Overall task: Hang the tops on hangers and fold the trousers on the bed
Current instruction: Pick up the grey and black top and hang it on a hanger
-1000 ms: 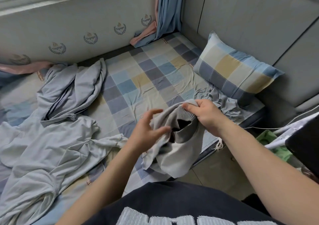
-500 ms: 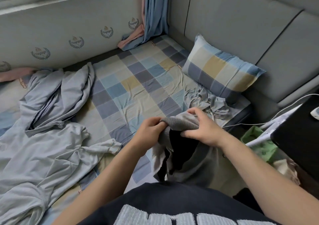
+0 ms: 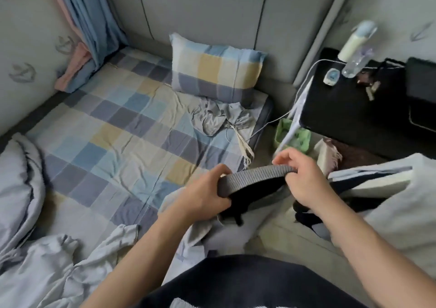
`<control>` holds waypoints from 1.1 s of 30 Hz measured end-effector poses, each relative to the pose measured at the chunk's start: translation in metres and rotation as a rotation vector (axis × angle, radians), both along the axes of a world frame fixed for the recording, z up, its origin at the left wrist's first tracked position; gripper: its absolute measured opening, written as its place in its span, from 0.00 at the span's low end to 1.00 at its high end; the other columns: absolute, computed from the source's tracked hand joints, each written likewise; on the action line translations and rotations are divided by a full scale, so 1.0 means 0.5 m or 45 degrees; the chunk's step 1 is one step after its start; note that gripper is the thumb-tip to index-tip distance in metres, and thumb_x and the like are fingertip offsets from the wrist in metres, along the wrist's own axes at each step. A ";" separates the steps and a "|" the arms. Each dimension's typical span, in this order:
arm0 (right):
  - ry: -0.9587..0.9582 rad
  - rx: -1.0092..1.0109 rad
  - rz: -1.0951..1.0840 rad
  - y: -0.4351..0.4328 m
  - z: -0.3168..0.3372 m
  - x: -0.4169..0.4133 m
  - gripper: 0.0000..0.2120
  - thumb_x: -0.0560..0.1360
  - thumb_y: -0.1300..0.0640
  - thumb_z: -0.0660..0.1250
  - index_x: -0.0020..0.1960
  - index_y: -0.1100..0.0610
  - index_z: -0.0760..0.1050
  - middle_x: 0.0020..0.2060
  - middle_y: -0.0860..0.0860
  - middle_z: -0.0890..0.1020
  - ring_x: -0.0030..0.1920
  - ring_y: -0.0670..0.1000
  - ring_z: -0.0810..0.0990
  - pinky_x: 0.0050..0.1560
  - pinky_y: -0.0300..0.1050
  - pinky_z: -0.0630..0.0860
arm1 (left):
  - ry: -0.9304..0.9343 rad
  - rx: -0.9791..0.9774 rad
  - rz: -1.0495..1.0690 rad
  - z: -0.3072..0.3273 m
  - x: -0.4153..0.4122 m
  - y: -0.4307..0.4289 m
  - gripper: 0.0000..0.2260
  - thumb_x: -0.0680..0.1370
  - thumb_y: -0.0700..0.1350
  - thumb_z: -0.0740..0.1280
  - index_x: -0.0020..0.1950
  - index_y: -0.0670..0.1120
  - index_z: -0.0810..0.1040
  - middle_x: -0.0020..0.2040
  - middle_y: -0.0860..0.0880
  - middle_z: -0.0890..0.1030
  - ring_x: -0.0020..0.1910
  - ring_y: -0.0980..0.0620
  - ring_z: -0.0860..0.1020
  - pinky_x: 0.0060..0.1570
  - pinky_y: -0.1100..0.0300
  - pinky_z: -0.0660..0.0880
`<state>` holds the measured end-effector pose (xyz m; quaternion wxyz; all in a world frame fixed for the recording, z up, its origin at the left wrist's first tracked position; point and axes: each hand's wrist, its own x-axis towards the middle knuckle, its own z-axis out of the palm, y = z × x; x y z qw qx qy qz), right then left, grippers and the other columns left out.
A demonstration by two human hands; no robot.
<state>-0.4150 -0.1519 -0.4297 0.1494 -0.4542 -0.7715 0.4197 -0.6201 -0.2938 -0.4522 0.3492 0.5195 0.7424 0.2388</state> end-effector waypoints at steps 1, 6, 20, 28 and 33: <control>0.038 -0.055 -0.076 -0.009 0.012 0.028 0.23 0.68 0.76 0.58 0.44 0.48 0.76 0.37 0.39 0.82 0.34 0.38 0.76 0.34 0.30 0.68 | 0.037 0.017 -0.102 -0.004 0.020 0.012 0.20 0.70 0.42 0.71 0.60 0.53 0.71 0.45 0.51 0.79 0.45 0.49 0.76 0.43 0.60 0.71; 0.140 -0.026 -0.355 -0.079 0.083 0.183 0.18 0.74 0.66 0.69 0.47 0.41 0.79 0.39 0.42 0.83 0.37 0.40 0.77 0.40 0.34 0.71 | -0.013 0.297 -0.501 0.011 0.140 0.082 0.18 0.71 0.35 0.63 0.60 0.48 0.76 0.50 0.56 0.74 0.49 0.58 0.71 0.48 0.75 0.63; -0.030 0.496 -1.115 -0.226 0.339 0.789 0.14 0.71 0.67 0.71 0.41 0.48 0.81 0.39 0.47 0.86 0.41 0.51 0.82 0.43 0.39 0.73 | 0.118 0.574 -0.987 0.217 0.731 0.239 0.11 0.72 0.32 0.61 0.34 0.46 0.69 0.31 0.49 0.73 0.38 0.43 0.73 0.38 0.49 0.72; -0.414 0.827 -1.299 -0.234 0.558 1.138 0.12 0.72 0.63 0.69 0.39 0.46 0.78 0.35 0.39 0.81 0.42 0.43 0.80 0.41 0.41 0.74 | 0.126 1.001 -1.051 0.480 1.077 0.345 0.15 0.72 0.31 0.58 0.33 0.51 0.69 0.30 0.51 0.75 0.32 0.51 0.74 0.30 0.58 0.66; -0.529 0.976 -1.406 -0.237 0.697 1.277 0.13 0.72 0.67 0.62 0.43 0.50 0.78 0.38 0.46 0.82 0.42 0.52 0.80 0.38 0.42 0.74 | 0.203 1.193 -1.021 0.636 1.256 0.416 0.11 0.73 0.32 0.58 0.43 0.44 0.77 0.36 0.46 0.77 0.37 0.44 0.75 0.33 0.55 0.69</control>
